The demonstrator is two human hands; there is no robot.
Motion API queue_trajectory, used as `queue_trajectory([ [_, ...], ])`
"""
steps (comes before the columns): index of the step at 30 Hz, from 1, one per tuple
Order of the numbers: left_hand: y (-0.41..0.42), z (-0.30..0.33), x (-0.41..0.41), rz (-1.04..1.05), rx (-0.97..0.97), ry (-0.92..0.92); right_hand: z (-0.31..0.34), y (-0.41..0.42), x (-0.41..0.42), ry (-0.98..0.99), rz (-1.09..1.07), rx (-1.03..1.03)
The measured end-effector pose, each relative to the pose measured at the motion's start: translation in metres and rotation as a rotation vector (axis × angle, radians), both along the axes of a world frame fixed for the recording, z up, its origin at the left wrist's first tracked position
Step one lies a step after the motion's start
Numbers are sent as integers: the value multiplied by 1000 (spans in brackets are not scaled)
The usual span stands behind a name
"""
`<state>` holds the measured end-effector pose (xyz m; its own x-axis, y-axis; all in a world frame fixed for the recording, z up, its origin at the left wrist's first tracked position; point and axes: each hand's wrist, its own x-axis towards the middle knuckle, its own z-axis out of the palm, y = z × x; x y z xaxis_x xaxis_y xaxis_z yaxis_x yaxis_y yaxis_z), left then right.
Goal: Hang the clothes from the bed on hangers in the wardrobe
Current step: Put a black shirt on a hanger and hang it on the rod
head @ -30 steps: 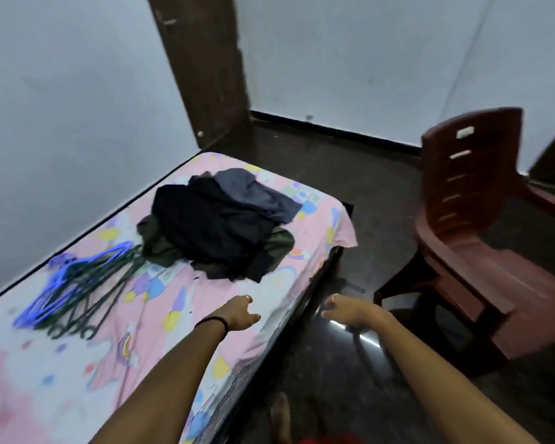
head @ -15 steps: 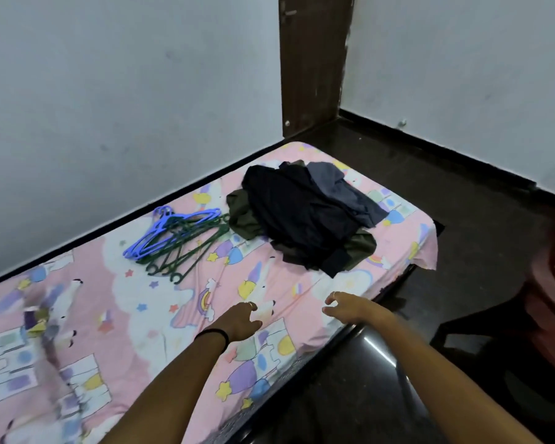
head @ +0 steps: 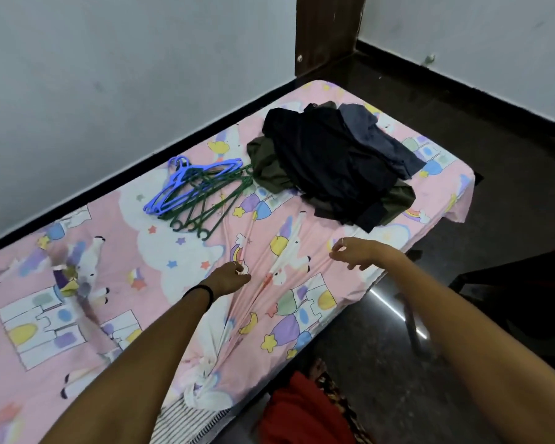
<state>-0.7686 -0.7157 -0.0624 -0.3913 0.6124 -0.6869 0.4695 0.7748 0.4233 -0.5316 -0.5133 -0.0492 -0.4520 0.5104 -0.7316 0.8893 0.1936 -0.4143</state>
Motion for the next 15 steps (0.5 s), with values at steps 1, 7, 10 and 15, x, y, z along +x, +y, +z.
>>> queue_trajectory([
  [1, 8, 0, -3, -12, 5, -1, 0, 5, -2, -15, 3, 3],
  [7, 82, 1, -18, -27, 84, -13, -2, 69, -33, 8, -41, 31],
  [10, 122, 1, -29, -49, 90, -1, -14, 106, -59, 86, -82, 11],
  [15, 182, -6, -59, -43, 44, 33, -37, 161, -88, 167, -155, -68],
])
